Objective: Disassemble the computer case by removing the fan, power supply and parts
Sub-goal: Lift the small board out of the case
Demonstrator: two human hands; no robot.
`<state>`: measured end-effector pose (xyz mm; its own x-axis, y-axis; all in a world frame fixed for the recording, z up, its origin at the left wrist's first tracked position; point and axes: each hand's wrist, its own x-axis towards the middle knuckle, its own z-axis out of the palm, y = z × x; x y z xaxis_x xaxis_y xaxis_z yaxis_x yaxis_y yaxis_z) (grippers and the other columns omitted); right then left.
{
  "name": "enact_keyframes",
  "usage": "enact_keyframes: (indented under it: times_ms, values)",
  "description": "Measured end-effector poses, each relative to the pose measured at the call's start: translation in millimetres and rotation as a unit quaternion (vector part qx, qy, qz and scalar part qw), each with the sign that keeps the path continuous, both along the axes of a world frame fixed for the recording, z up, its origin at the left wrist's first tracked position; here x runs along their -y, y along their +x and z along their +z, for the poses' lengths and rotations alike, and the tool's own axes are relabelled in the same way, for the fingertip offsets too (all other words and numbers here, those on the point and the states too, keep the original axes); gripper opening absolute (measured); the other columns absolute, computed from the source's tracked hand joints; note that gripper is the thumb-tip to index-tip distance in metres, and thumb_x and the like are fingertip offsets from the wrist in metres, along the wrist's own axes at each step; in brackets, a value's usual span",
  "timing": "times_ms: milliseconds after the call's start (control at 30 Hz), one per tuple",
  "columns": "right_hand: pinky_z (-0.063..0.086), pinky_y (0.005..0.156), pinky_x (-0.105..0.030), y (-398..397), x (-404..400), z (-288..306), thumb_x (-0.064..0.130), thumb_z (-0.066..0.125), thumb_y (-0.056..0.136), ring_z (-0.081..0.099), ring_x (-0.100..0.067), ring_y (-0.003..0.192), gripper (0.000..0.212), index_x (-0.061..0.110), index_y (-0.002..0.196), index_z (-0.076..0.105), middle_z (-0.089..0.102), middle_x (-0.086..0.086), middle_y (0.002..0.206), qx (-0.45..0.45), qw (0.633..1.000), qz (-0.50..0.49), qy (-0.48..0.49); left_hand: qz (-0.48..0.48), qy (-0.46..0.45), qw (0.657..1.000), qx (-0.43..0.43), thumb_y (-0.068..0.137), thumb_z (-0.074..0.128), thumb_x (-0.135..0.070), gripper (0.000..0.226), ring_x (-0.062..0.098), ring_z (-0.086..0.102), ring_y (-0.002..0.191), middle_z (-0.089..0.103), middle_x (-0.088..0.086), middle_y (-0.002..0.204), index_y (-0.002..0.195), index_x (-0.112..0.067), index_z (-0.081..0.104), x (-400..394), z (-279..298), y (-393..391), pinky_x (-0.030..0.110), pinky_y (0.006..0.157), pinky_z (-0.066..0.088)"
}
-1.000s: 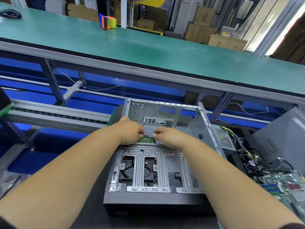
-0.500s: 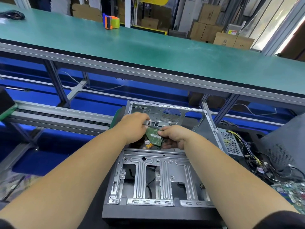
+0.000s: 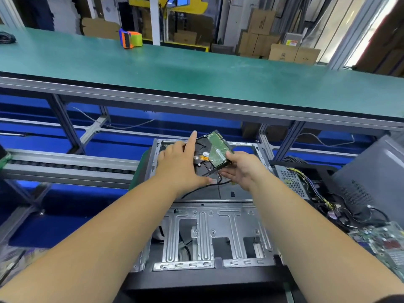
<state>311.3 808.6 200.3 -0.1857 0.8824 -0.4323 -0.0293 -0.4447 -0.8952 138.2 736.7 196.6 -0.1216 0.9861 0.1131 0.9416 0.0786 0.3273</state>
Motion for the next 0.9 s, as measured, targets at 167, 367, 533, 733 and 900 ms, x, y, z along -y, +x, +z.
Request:
enact_keyframes:
  times_ms: [167,367,533,733,900]
  values:
    - [0.054,0.063,-0.028,56.1,10.7,22.3,0.026,0.058,0.092,0.075,-0.027,0.077,0.020,0.011,0.105,0.060,0.074,-0.008,0.088,-0.017,0.998,0.041,0.036,-0.029,0.022,0.992,0.120,0.051,0.079,-0.065,0.130,0.026,0.040,0.128,0.044,0.001,0.137,0.151,-0.041,-0.001,3.6,16.3,29.8,0.045,0.100,0.044]
    - [0.056,0.066,-0.031,127.4,19.5,35.8,0.033,0.064,0.089,0.071,-0.020,0.071,0.030,0.011,0.110,0.067,0.076,-0.006,0.088,0.039,0.997,0.022,0.062,-0.124,0.028,0.980,0.156,0.053,0.083,-0.063,0.128,0.022,0.040,0.130,0.043,-0.004,0.144,0.151,-0.042,0.004,13.4,26.2,87.6,0.041,0.100,0.043]
    - [0.051,0.049,-0.023,190.6,30.5,36.2,0.021,0.068,0.087,0.067,-0.014,0.057,0.007,0.014,0.087,0.068,0.071,-0.002,0.072,0.051,0.994,-0.045,0.087,-0.164,-0.002,0.966,0.198,0.053,0.080,-0.067,0.125,0.021,0.035,0.136,0.038,-0.005,0.148,0.151,-0.043,0.006,18.1,25.3,144.5,0.040,0.102,0.040]
    - [0.050,0.072,-0.036,262.0,40.1,27.5,0.027,0.068,0.085,0.064,-0.022,0.077,0.015,0.014,0.093,0.070,0.069,-0.003,0.087,0.084,0.987,-0.101,0.096,-0.191,-0.026,0.961,0.200,0.069,0.070,-0.068,0.110,0.018,0.018,0.146,0.023,-0.007,0.158,0.153,-0.040,0.005,17.6,18.9,203.7,0.042,0.114,0.024]
    - [0.043,0.088,-0.044,312.4,35.2,11.7,0.037,0.070,0.079,0.053,-0.030,0.111,0.045,0.013,0.117,0.064,0.055,-0.005,0.123,0.179,0.972,-0.118,0.097,-0.169,-0.029,0.965,0.197,0.081,0.066,-0.059,0.093,0.015,0.020,0.146,0.022,-0.008,0.158,0.154,-0.038,0.011,18.7,10.7,233.4,0.038,0.113,0.024]
